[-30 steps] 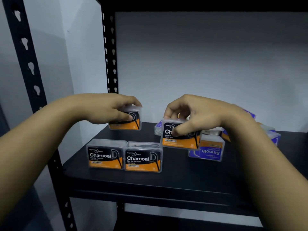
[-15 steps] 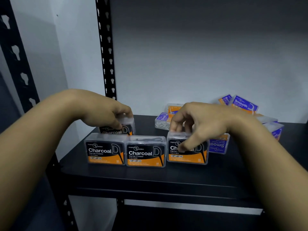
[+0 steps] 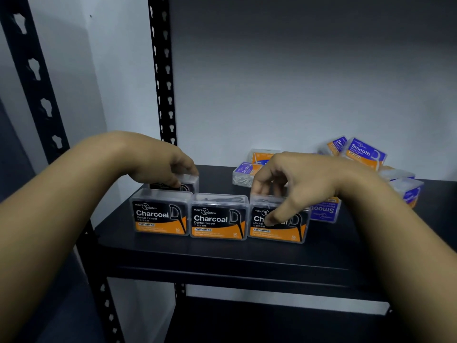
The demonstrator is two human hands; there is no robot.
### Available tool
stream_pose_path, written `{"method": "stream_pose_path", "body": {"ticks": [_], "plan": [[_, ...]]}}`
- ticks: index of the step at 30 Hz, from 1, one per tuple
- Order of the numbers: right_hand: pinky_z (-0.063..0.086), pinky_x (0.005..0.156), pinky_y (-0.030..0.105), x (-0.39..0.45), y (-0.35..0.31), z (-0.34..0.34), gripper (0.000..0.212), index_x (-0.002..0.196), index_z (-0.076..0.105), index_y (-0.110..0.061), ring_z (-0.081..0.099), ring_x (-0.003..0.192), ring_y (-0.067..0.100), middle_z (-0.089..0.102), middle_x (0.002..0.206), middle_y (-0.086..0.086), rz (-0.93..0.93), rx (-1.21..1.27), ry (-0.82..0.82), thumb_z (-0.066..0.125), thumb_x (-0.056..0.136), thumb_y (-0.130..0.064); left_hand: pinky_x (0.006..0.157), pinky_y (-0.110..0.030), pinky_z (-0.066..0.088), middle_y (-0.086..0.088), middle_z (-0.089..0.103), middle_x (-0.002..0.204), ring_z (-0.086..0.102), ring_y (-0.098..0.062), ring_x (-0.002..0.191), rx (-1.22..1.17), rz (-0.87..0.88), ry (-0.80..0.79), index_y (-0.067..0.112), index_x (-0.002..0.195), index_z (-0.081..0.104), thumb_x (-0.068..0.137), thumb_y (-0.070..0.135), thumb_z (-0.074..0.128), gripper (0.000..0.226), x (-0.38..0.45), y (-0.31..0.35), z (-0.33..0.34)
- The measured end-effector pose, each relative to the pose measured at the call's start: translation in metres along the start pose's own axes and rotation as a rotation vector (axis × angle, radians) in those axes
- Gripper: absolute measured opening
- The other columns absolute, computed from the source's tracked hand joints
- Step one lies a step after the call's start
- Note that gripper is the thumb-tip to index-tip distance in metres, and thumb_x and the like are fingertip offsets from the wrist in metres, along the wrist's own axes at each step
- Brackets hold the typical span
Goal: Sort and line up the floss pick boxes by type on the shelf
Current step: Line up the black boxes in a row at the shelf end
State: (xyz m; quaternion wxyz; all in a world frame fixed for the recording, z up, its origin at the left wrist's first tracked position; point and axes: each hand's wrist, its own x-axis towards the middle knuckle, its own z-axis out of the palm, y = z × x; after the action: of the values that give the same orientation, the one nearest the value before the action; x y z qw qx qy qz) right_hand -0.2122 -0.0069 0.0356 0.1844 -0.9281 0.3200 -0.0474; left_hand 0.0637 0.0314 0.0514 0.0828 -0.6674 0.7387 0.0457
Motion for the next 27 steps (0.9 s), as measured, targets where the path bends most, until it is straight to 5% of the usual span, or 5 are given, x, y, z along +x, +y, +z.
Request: {"method": "stream_pose_path", "body": {"ticks": [5,9,14,20,27], "plan": [[0.060,0.069,0.036,-0.002,-0.001,0.002,0.030,0.097,0.079,-0.025,0.075,0.074,0.019,0.078,0.084,-0.011,-0.019,-0.007,0.000,0.093,0.072,-0.034,0.071,-0.015,0.039,0.014,0.062,0.132,0.063,-0.009,0.106,-0.016,0.009,0.020,0.045,0.141,0.050,0.100,0.030,0.061,0.045,0.002,-0.001,0.000],[0.062,0.073,0.041,-0.001,-0.003,0.003,0.030,0.097,0.080,-0.025,0.076,0.075,0.018,0.078,0.084,-0.014,-0.022,-0.037,-0.019,0.092,0.073,-0.037,0.080,-0.025,0.042,0.014,0.063,0.131,0.064,-0.009,0.104,-0.029,0.014,0.028,0.046,0.138,0.052,0.099,0.029,0.063,0.045,0.003,-0.002,0.000],[0.057,0.064,0.029,-0.002,-0.002,0.005,0.028,0.096,0.080,-0.024,0.075,0.072,0.017,0.078,0.079,-0.015,-0.036,-0.008,-0.005,0.092,0.074,-0.036,0.080,-0.025,0.044,0.013,0.064,0.129,0.065,-0.008,0.099,-0.048,0.017,0.040,0.045,0.138,0.053,0.098,0.029,0.064,0.044,0.002,-0.003,0.001],[0.062,0.077,0.044,-0.002,-0.003,0.005,0.025,0.097,0.081,-0.022,0.077,0.078,0.018,0.081,0.085,-0.007,-0.048,0.003,-0.026,0.091,0.076,-0.032,0.086,-0.028,0.043,0.011,0.061,0.132,0.064,-0.013,0.111,-0.045,0.019,0.037,0.050,0.137,0.053,0.098,0.030,0.065,0.045,0.000,-0.002,0.000],[0.062,0.074,0.038,-0.002,-0.002,0.007,0.022,0.094,0.080,-0.025,0.076,0.074,0.013,0.080,0.082,-0.009,-0.041,-0.002,-0.011,0.091,0.077,-0.033,0.100,-0.032,0.047,0.014,0.060,0.134,0.060,-0.011,0.120,-0.108,0.076,0.156,0.045,0.143,0.048,0.095,0.036,0.067,0.052,-0.009,-0.002,0.001]]}}
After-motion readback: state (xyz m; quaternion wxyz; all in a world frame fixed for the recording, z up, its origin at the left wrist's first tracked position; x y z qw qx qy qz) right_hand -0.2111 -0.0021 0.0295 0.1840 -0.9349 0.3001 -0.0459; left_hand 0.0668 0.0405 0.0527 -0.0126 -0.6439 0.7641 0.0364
